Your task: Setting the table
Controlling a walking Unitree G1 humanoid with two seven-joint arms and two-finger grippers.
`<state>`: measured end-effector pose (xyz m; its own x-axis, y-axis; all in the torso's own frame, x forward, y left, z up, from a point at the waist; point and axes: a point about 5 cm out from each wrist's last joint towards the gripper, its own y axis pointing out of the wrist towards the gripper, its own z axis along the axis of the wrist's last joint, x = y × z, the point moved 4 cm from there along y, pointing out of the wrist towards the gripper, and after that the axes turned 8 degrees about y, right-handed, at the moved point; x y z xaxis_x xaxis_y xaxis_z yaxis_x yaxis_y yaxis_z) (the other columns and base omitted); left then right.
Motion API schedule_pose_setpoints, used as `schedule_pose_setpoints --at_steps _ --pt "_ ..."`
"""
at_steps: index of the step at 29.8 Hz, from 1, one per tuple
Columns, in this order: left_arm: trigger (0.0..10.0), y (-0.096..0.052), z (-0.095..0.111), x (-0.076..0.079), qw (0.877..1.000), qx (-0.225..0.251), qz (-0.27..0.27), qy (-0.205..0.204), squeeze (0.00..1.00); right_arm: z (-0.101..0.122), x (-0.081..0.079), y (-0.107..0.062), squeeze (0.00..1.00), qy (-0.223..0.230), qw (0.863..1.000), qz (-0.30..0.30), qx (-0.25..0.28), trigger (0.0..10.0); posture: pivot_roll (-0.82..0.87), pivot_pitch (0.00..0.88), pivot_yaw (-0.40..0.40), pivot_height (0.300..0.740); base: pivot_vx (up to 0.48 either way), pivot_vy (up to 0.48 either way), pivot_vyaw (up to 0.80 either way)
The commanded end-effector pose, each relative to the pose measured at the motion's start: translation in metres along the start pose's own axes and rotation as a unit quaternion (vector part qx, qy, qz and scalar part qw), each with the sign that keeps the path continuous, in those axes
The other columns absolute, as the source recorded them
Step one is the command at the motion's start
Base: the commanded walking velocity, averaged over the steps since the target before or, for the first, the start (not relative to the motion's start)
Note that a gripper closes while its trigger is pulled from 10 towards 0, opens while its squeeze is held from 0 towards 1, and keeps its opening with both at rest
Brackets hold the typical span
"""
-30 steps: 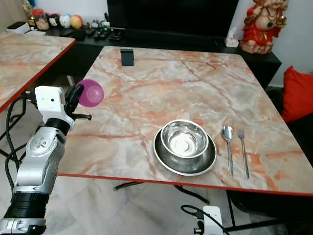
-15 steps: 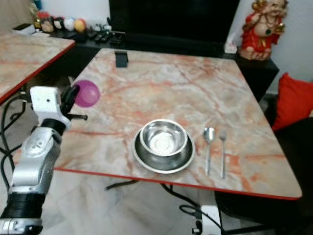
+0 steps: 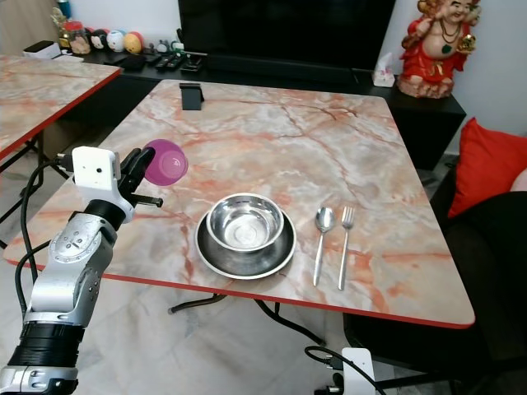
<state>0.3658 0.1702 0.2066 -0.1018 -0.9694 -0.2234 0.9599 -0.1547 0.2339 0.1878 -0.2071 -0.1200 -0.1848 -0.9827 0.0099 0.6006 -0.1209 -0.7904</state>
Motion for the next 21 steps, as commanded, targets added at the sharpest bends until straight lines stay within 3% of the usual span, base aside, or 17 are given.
schedule_pose_setpoints --at_steps 1,16,21 --pt "10.0 0.003 0.0037 0.002 1.0 0.002 -0.01 -0.006 0.0 0.0032 0.0017 0.0006 0.0 0.0 1.0 -0.001 0.003 10.0 0.12 0.0 -0.053 0.728 0.0 0.0 0.0" --pt "10.0 0.0028 0.0015 0.0 1.0 -0.004 -0.011 -0.002 0.0 0.0021 0.0016 0.0006 0.0 0.002 1.0 -0.002 -0.001 10.0 0.12 0.0 -0.056 0.728 0.0 0.0 0.0" --pt "10.0 0.0032 0.0014 -0.0032 1.0 -0.006 -0.007 0.003 0.0 0.0017 0.0013 0.0007 0.0 0.002 1.0 0.0 -0.003 10.0 0.12 0.0 -0.058 0.728 0.0 0.0 -0.63"
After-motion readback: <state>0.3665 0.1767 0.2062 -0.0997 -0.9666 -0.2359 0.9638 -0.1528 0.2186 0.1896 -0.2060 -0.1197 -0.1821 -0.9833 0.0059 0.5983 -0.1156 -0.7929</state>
